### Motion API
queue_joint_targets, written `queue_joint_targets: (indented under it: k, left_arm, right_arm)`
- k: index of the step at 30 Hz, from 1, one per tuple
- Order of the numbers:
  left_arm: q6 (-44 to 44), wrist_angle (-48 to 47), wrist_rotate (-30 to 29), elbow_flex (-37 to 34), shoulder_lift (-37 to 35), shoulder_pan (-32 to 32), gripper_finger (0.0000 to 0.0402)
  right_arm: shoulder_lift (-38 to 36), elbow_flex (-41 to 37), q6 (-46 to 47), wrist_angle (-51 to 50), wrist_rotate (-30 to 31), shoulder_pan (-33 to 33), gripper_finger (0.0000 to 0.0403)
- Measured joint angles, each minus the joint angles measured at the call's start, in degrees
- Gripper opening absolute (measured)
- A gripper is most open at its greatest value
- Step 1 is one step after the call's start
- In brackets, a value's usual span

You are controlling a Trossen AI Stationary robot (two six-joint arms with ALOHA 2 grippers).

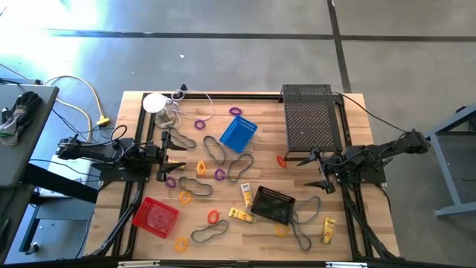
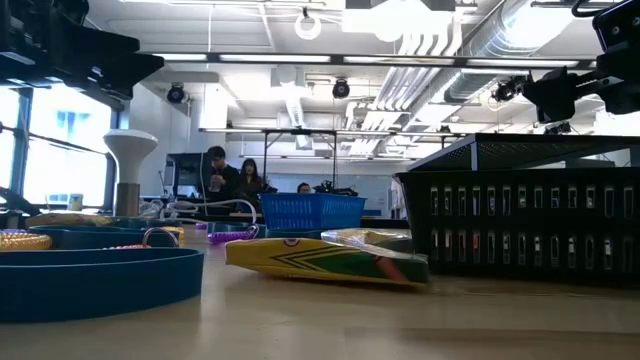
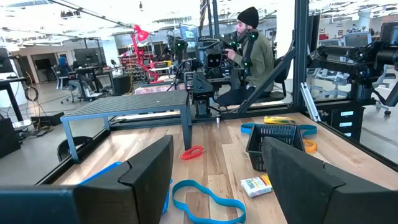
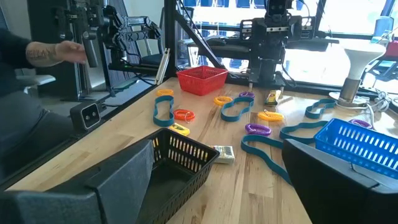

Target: Pick & Place Office Desk Supplies

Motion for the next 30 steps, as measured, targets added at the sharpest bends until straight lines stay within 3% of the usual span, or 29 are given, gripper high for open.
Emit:
queue_joint_targets:
  k: [30]
  left_arm:
    - [-0.10,0.04,0.00,0.01,0.00,0.00,0.0238]
  right_arm:
    - [0.01,0.01,-1.51,0.41,1.34,0.01,0.0344]
